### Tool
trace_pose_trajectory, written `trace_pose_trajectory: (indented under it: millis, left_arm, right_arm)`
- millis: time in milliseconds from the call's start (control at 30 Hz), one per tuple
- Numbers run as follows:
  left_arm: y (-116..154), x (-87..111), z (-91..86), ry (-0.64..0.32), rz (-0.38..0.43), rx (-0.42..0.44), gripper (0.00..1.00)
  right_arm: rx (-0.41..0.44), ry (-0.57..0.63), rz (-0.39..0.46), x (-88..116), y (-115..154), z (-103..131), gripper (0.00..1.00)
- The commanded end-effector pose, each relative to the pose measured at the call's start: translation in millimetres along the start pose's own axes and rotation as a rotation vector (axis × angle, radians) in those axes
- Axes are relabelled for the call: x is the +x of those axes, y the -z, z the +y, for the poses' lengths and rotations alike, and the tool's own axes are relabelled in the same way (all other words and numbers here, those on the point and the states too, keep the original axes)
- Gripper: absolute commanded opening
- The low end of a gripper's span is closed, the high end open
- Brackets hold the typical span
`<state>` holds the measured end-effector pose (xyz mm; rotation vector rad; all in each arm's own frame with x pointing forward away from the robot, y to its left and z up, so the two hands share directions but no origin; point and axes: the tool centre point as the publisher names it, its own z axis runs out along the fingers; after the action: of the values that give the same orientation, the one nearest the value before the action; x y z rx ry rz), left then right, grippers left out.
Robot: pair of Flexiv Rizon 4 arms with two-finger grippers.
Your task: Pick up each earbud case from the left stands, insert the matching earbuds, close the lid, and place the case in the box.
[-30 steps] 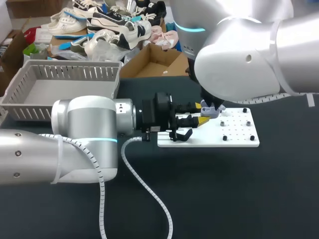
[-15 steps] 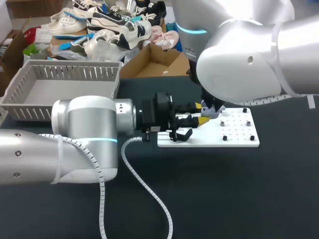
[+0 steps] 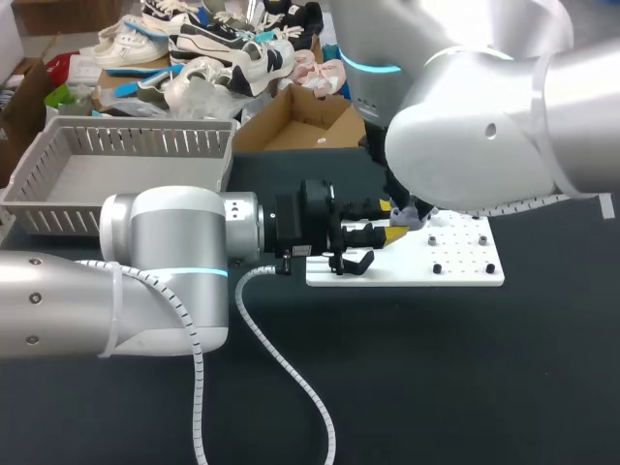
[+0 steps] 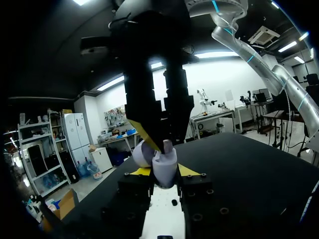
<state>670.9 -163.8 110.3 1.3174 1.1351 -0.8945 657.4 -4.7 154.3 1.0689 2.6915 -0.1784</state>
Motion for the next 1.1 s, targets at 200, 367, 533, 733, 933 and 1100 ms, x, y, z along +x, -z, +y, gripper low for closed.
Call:
trace_pose_trajectory:
  millis: [200, 367, 533, 733, 933, 1100]
  left_arm:
    - [0, 0.4, -1.2, -0.002, -0.002, -0.005, 0.00]
    - [0, 0.4, -1.2, -0.002, -0.002, -0.005, 0.00]
    - [0, 0.4, -1.2, -0.002, -0.002, -0.005, 0.00]
    - [0, 0.4, -1.2, -0.002, -0.002, -0.005, 0.00]
    - [0, 0.4, -1.2, -0.002, -0.002, -0.005, 0.00]
    - [0, 0.4, -1.2, -0.002, -0.002, -0.005, 0.00]
  right_arm:
    - [-0.025, -0.007, -0.001, 6, 1, -13, 0.36]
    - [-0.067, 0.020, -0.041, 14, 14, -22, 0.32]
    - [-0.163, 0.140, -0.107, 17, 27, -37, 0.30]
    - [-0.232, 0.249, -0.197, 19, 38, -56, 0.31]
    - [-0.261, 0.338, -0.249, 14, 36, -72, 0.33]
    - [-0.278, 0.411, -0.272, 8, 19, -88, 0.32]
